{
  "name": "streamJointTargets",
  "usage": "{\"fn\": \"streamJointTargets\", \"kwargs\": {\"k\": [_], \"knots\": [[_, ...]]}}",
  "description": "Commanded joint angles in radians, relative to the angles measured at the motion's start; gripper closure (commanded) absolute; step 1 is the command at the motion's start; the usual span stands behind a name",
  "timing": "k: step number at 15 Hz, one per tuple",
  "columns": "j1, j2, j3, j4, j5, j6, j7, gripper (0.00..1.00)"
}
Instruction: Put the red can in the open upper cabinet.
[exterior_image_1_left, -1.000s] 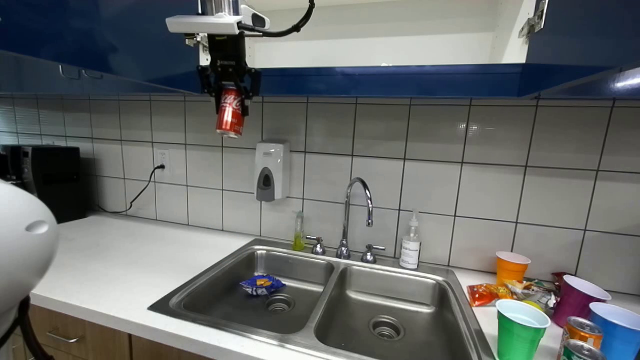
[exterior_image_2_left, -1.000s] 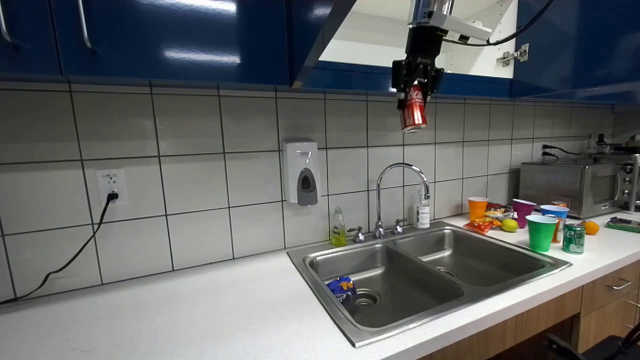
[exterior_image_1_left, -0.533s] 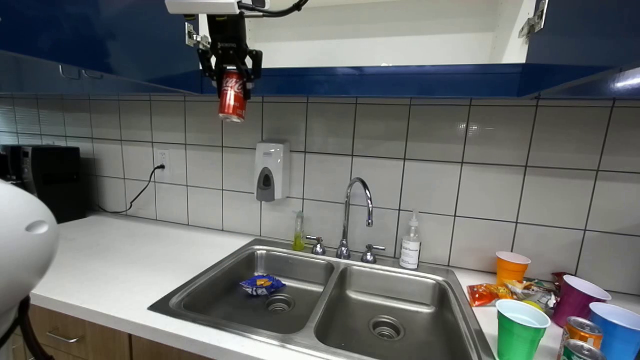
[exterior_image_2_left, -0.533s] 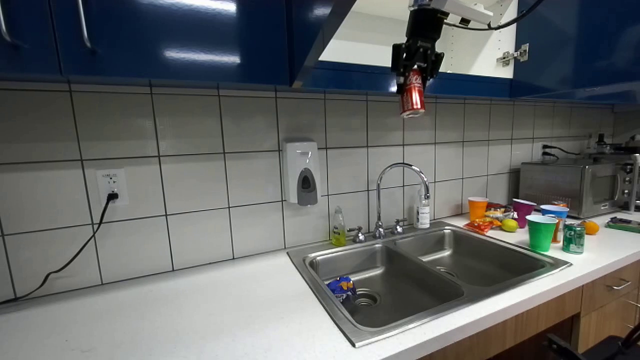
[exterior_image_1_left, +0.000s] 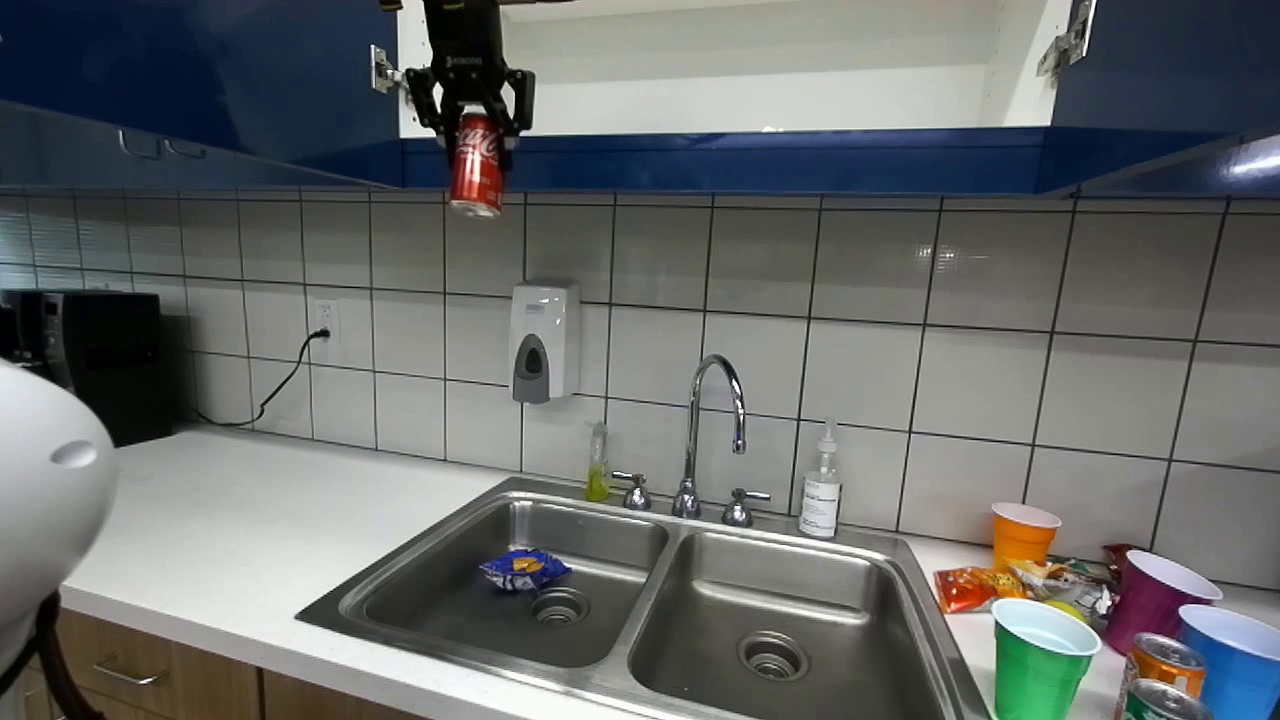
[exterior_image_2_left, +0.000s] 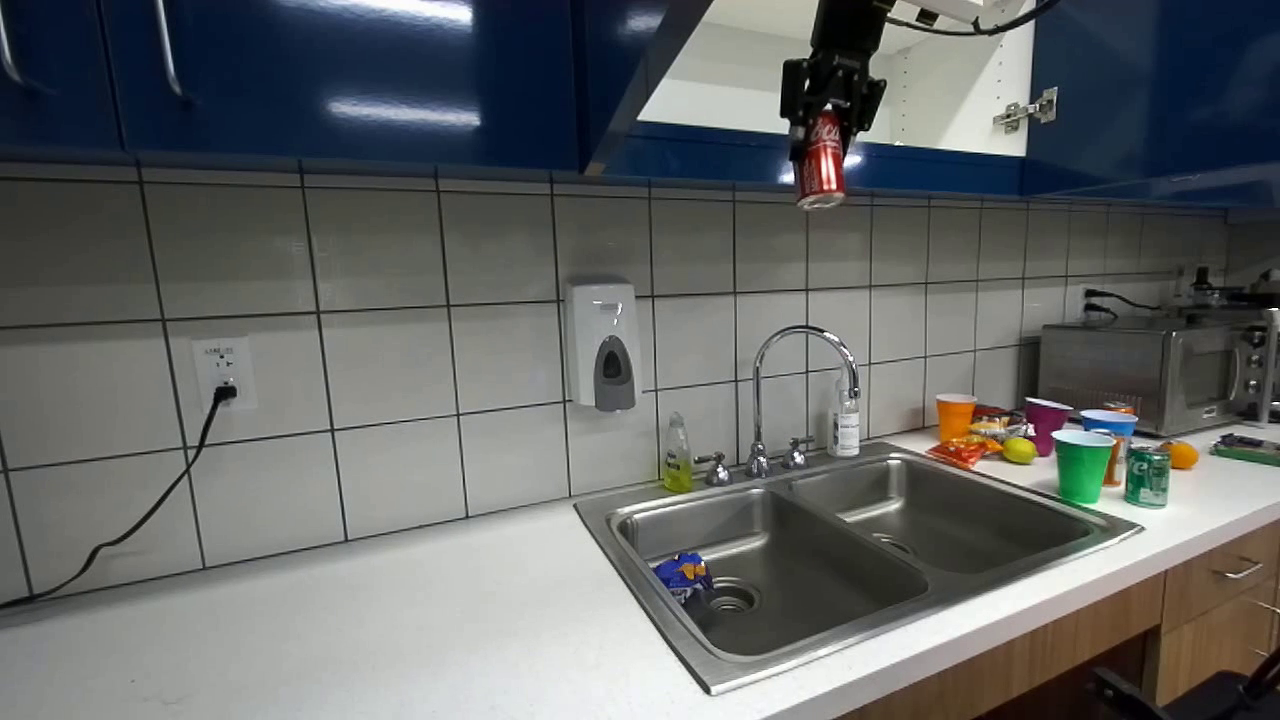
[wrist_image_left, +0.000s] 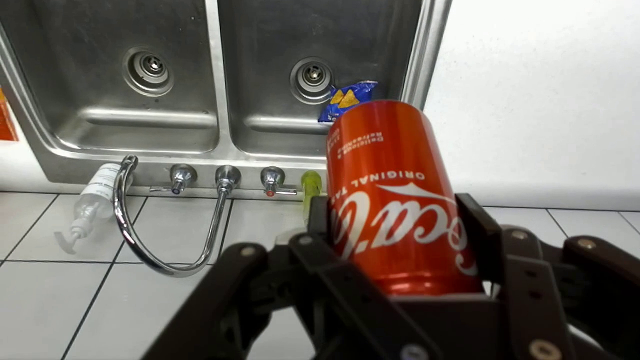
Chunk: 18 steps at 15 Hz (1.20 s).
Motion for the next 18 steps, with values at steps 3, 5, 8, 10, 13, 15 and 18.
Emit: {"fn": "streamJointTargets", "kwargs": {"k": [3, 5, 8, 10, 13, 15, 18], "knots": [[-0.008, 0.063, -0.006, 0.128, -0.022, -0.075, -0.004, 0.62], [-0.007, 0.078, -0.008, 0.151, -0.021, -0.089, -0.006, 0.62], [-0.009, 0.093, -0.007, 0.190, -0.026, -0.114, -0.005, 0.62], [-0.009, 0.104, -0.006, 0.221, -0.032, -0.131, -0.005, 0.62], [-0.008, 0.119, -0.006, 0.264, -0.037, -0.154, -0.008, 0.62], [-0.009, 0.129, -0.005, 0.294, -0.040, -0.162, -0.007, 0.62], [-0.009, 0.146, -0.006, 0.329, -0.047, -0.165, -0.009, 0.62]]}}
